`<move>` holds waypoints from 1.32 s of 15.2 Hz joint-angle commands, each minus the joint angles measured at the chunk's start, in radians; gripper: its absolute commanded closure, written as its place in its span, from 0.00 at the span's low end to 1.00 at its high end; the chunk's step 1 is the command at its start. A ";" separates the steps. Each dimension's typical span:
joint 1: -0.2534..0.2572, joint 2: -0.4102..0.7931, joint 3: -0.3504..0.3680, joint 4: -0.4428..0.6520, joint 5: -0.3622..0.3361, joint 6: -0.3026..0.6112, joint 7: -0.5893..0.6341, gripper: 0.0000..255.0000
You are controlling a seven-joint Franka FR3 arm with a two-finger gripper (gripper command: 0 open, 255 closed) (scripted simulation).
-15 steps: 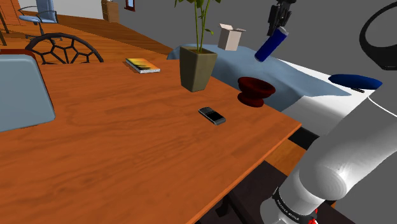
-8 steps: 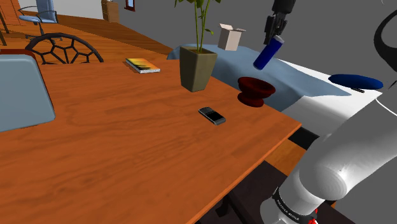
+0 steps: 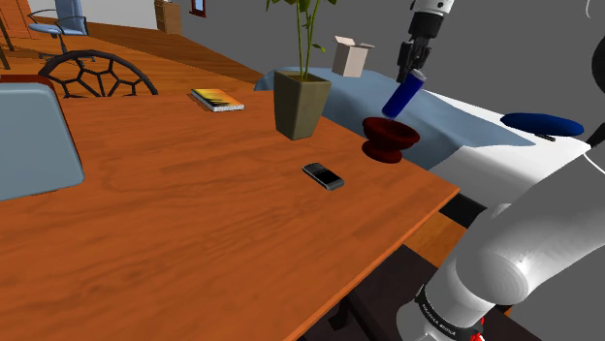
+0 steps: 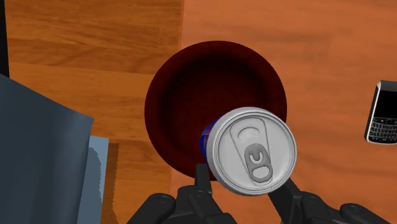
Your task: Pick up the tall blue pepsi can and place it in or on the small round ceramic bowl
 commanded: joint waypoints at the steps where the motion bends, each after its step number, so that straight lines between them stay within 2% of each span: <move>1: -0.001 -0.017 0.003 -0.047 -0.005 0.031 0.006 1.00; 4: -0.004 -0.037 0.005 -0.115 -0.012 0.080 0.013 1.00; 12: -0.004 -0.037 0.005 -0.115 -0.012 0.080 0.013 1.00; 13: -0.004 -0.037 0.005 -0.115 -0.012 0.080 0.013 0.00; 18: -0.004 -0.037 0.005 -0.115 -0.012 0.080 0.013 0.00; 20: 0.000 -0.007 0.001 -0.017 -0.002 0.011 0.003 0.00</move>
